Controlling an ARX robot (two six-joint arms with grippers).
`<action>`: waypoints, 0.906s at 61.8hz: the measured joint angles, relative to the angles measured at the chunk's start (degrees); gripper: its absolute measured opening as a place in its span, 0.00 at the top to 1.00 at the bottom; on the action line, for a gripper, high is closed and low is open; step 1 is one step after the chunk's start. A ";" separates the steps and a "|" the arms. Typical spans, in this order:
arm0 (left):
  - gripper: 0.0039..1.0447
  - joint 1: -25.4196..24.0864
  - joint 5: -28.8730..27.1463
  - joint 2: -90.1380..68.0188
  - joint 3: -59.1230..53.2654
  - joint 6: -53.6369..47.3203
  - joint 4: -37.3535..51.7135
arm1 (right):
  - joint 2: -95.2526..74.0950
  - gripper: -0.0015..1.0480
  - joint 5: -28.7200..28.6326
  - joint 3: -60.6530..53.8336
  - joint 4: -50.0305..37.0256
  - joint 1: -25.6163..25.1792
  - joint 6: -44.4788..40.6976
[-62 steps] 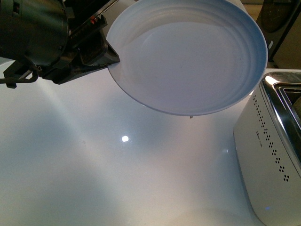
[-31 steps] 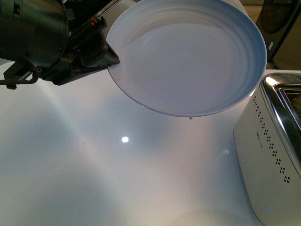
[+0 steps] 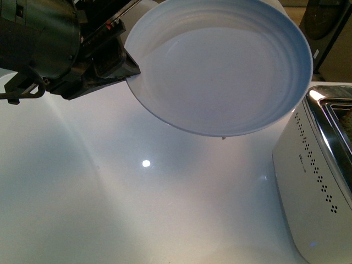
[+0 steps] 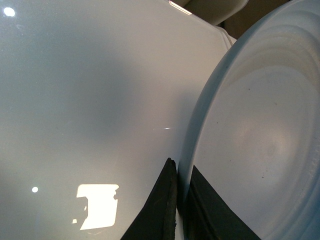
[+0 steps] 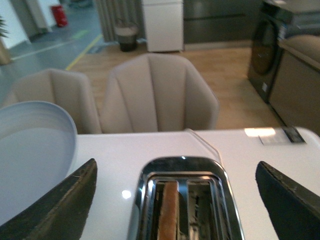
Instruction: Left arm holds plate, right arm toasts bread
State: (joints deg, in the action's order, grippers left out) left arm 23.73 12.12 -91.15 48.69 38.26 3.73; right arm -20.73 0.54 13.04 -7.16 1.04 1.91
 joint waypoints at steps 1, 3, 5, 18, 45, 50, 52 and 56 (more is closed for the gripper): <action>0.97 0.00 0.00 -0.02 0.00 0.00 0.00 | 0.17 0.26 0.00 -0.28 -0.20 -0.15 -0.11; 0.97 -0.02 -0.07 -0.02 0.00 0.00 0.00 | 0.87 0.33 -0.02 -1.42 -0.63 -0.63 -0.35; 0.97 -0.09 -0.15 -0.02 0.00 0.02 0.00 | 1.42 0.38 -0.17 -2.16 -0.76 -0.76 -0.57; 0.97 -0.04 -0.13 -0.02 0.04 0.02 0.00 | 4.70 0.73 -0.37 -5.73 -1.05 -0.81 -1.36; 0.97 -0.04 -0.11 -0.02 0.07 0.02 0.00 | 15.69 0.98 -0.48 -9.84 6.78 -0.83 -1.62; 0.97 -0.07 -0.13 -0.02 0.07 0.02 0.00 | 17.40 0.98 -0.55 -9.99 7.26 -0.83 -1.62; 0.97 -0.04 -0.04 -0.02 0.11 0.02 0.00 | 17.64 0.98 -0.55 -10.03 7.26 -0.85 -1.62; 0.97 0.02 -0.02 -0.04 0.11 0.00 0.00 | 18.03 0.98 -0.48 -10.25 7.28 -0.83 -1.62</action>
State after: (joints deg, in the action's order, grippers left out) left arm 23.75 12.10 -91.20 48.80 38.26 3.73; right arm -2.70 0.05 2.79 0.12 0.21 0.30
